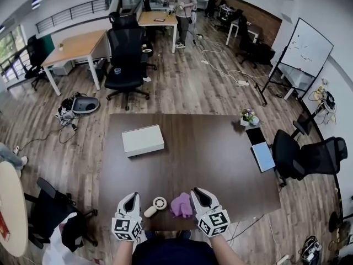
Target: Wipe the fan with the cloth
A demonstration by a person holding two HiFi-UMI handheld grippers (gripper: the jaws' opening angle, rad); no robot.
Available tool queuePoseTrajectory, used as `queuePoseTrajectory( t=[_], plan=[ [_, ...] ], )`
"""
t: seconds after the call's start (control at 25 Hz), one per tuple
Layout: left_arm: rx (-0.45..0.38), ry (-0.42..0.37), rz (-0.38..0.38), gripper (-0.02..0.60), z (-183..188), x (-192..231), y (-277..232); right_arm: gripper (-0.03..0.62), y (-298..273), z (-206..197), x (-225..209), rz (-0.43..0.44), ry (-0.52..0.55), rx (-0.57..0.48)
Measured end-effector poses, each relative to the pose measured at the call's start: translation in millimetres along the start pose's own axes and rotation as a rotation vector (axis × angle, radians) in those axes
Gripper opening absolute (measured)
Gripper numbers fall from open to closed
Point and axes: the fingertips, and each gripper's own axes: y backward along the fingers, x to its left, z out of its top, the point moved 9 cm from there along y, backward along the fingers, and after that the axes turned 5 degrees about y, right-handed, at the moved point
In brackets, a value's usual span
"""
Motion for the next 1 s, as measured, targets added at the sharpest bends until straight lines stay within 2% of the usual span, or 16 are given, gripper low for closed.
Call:
queuePoseTrajectory(
  t=[0.08,0.24,0.52,0.64,1.0],
  plan=[
    [-0.011,-0.003,-0.015,-0.005,7,-3,1,0.040,4,7,3,-0.008,0.031,-0.014],
    [-0.036,-0.110,-0.045,-0.005,24,-14,5,0.014,10,20,12,-0.009,0.090,-0.043],
    [-0.137,-0.101,-0.074,-0.005,53,-25,16,0.012,11,21,12,-0.006,0.056,-0.048],
    [-0.131,-0.134,-0.072,-0.005,54,-26,17,0.011,12,19,9,-0.017,0.050,-0.030],
    [-0.127,-0.107,-0.066,-0.005,49,-23,25,0.011,14,16,6,-0.005,0.015,-0.040]
  ],
)
